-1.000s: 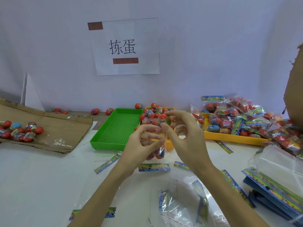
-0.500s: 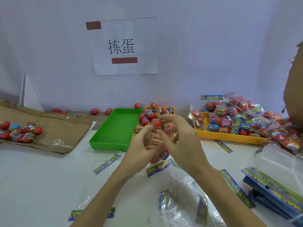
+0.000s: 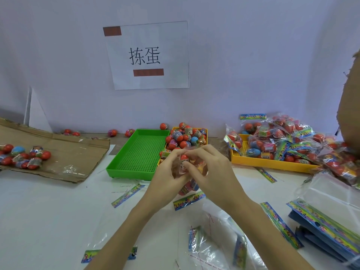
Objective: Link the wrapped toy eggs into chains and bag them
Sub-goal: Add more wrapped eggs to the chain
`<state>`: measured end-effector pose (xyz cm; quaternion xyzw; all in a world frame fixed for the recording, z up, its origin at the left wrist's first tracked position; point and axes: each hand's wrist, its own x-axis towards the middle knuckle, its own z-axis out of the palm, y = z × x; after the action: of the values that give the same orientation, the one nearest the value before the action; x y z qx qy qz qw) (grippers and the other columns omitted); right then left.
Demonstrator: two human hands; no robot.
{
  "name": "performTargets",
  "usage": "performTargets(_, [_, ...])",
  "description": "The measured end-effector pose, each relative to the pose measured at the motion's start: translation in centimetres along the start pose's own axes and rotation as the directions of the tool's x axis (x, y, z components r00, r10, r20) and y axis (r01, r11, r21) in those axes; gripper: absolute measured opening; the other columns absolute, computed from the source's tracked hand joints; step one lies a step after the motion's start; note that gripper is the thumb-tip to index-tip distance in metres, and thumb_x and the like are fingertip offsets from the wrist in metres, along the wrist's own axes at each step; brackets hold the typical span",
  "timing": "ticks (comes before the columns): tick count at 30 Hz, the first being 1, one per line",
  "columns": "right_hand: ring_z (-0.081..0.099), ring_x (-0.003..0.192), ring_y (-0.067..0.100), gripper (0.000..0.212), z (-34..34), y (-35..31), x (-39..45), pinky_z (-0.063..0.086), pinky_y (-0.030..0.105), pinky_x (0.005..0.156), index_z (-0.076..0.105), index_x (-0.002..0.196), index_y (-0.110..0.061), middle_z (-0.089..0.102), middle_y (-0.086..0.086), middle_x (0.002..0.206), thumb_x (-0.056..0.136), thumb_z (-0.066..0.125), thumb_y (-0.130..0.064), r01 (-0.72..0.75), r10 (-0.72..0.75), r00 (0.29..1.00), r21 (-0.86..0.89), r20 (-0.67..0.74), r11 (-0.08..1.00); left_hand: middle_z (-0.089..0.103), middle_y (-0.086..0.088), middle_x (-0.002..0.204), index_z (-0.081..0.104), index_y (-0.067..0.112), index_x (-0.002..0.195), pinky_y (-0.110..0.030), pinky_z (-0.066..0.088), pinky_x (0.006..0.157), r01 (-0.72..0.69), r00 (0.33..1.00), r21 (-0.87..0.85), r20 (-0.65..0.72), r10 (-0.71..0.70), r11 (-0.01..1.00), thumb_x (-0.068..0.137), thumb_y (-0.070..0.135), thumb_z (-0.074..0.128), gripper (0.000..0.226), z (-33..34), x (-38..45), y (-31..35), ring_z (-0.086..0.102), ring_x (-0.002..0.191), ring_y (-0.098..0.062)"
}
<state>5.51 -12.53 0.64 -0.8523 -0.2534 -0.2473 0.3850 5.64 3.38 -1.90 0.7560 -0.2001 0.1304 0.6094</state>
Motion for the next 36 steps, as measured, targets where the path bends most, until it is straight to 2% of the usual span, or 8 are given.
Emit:
performTargets(7, [0.061,0.087,0.009,0.020,-0.3,-0.1,-0.1,0.056,0.025,0.074,0.068,0.118,-0.028,0.065,-0.009,0.101,0.100,0.065,-0.023,0.040,-0.039,0.998,-0.022,0.050,0.999,0.075,0.010,0.111,0.064,0.031,0.125,-0.018,0.055,0.086,-0.009,1.000,-0.014,0.002,0.009,1.000,0.096,0.004,0.070,0.040,-0.2,-0.1,0.3,0.072,0.106,-0.009])
performTargets(11, [0.061,0.092,0.008,0.016,-0.2,-0.1,0.0,0.055,0.023,0.077,0.072,0.112,-0.022,0.067,-0.007,0.107,0.102,0.061,-0.026,0.051,-0.050,0.997,-0.019,0.057,0.999,0.074,0.010,0.115,0.065,0.039,0.125,-0.026,0.058,0.087,-0.001,1.000,-0.024,0.003,0.001,1.000,0.094,0.007,0.071,0.045,-0.3,0.1,0.4,0.072,0.107,-0.013])
performTargets(16, [0.052,0.107,0.006,0.023,0.1,0.2,-0.2,0.047,0.024,0.094,0.070,0.119,-0.024,0.065,-0.011,0.114,0.104,0.055,-0.032,0.026,-0.021,0.982,-0.027,0.186,0.999,0.074,0.009,0.118,0.064,0.024,0.128,-0.025,0.057,0.092,0.016,1.000,0.000,0.020,-0.016,1.000,0.092,-0.002,0.072,0.045,-0.6,0.1,-0.1,0.070,0.115,-0.014])
performTargets(20, [0.048,0.111,0.011,0.024,0.6,0.2,-0.3,0.045,0.029,0.097,0.066,0.122,-0.025,0.060,-0.010,0.117,0.106,0.050,-0.032,0.027,-0.013,0.978,-0.064,0.210,0.998,0.075,0.005,0.116,0.065,0.022,0.127,-0.025,0.056,0.090,0.026,0.999,0.019,0.027,-0.026,0.999,0.090,-0.008,0.069,0.048,-0.6,0.1,-0.2,0.071,0.110,-0.013])
performTargets(25, [0.046,0.114,0.009,0.020,0.6,0.3,-0.4,0.045,0.027,0.097,0.061,0.122,-0.029,0.059,-0.014,0.119,0.103,0.056,-0.032,0.070,-0.051,0.977,-0.085,0.207,0.994,0.071,0.009,0.121,0.061,0.019,0.132,-0.038,0.055,0.103,0.020,0.999,0.072,0.030,-0.022,0.997,0.086,-0.014,0.064,0.057,-1.2,0.2,-0.3,0.068,0.118,-0.014])
performTargets(29, [0.045,0.115,0.014,0.019,0.7,0.5,-0.4,0.046,0.030,0.097,0.066,0.119,-0.027,0.058,-0.009,0.118,0.102,0.059,-0.026,0.091,-0.070,0.978,-0.098,0.198,0.991,0.065,0.015,0.135,0.052,0.019,0.146,-0.027,0.052,0.104,0.022,0.991,0.094,0.130,-0.034,0.995,0.092,-0.011,0.062,0.062,-1.5,0.2,0.1,0.061,0.129,-0.010])
performTargets(33, [0.046,0.114,0.019,0.022,0.9,0.5,-0.4,0.050,0.034,0.095,0.070,0.119,-0.019,0.058,0.002,0.118,0.105,0.053,-0.017,0.083,-0.053,0.984,-0.173,0.170,0.981,0.069,0.015,0.128,0.052,0.022,0.145,-0.020,0.053,0.093,0.056,0.990,0.047,0.128,-0.062,0.997,0.097,-0.003,0.067,0.056,-1.2,0.1,0.6,0.068,0.117,-0.007])
performTargets(36, [0.049,0.111,0.021,0.024,0.9,0.4,-0.4,0.051,0.035,0.093,0.072,0.118,-0.014,0.060,0.005,0.115,0.104,0.052,-0.016,0.120,-0.088,0.982,-0.190,0.165,0.974,0.072,0.012,0.120,0.056,0.023,0.141,-0.025,0.057,0.088,0.058,0.994,0.055,0.086,-0.063,0.997,0.097,-0.005,0.064,0.053,-1.0,0.1,0.7,0.070,0.108,-0.010])
